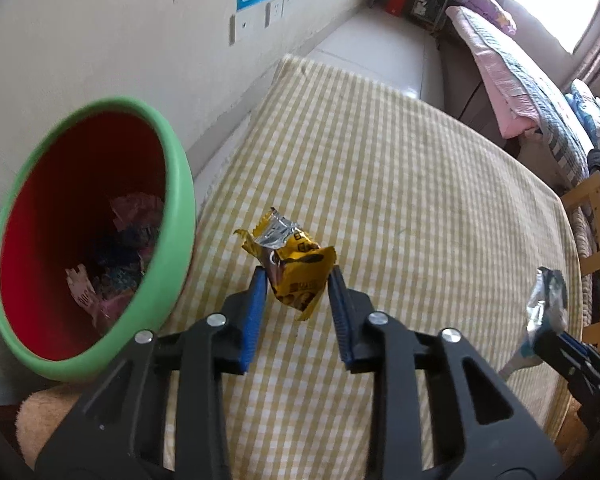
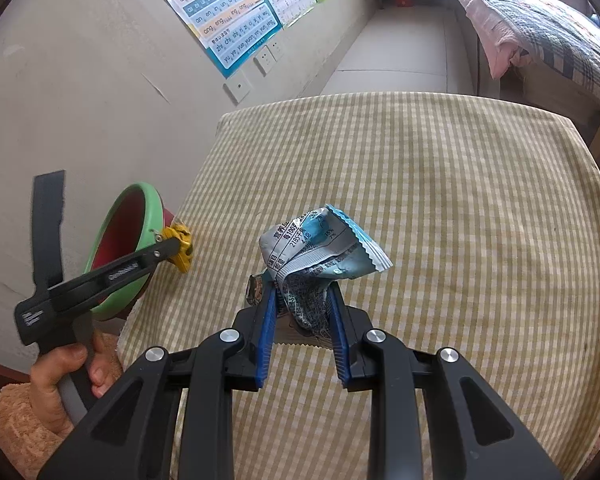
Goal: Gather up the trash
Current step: 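Close the left gripper on the yellow wrapper and lift it, then carry the yellow and silver-blue wrappers over the green bin with both grippers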
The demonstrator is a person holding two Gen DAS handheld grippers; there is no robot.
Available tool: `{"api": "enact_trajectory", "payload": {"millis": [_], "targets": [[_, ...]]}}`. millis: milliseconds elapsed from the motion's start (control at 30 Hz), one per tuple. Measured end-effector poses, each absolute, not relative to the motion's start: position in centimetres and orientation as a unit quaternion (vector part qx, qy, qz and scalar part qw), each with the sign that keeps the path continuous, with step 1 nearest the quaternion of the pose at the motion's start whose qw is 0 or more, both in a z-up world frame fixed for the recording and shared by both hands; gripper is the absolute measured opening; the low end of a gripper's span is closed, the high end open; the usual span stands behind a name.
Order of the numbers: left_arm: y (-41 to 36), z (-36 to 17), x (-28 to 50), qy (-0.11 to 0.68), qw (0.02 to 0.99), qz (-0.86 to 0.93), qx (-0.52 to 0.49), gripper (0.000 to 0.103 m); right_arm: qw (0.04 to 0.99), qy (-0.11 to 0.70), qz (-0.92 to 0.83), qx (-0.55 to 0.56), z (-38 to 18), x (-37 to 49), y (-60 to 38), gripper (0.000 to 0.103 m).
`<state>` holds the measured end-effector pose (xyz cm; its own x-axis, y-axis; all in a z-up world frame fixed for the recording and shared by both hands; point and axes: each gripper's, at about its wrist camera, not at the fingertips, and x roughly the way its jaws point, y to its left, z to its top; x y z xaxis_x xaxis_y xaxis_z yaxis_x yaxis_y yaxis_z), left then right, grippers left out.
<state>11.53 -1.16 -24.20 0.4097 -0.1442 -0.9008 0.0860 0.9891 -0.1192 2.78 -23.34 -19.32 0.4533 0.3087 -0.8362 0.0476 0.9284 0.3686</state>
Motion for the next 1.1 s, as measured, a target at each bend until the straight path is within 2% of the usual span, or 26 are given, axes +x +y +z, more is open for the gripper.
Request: {"api": "enact_trajectory", "payload": {"millis": [633, 1100], "targets": [[-1.3, -16.0, 7.4, 0.441, 0.893, -0.084, 0.032, 0.029, 0.853, 0.496, 0.074, 0.143, -18.2, 2.2, -22.7, 0.025], [1.4, -14.3, 4.7, 0.428, 0.902, -0.063, 0.019, 0.029, 0.848, 0.509, 0.081, 0.119, -18.8, 2.0, -21.2, 0.025]]}}
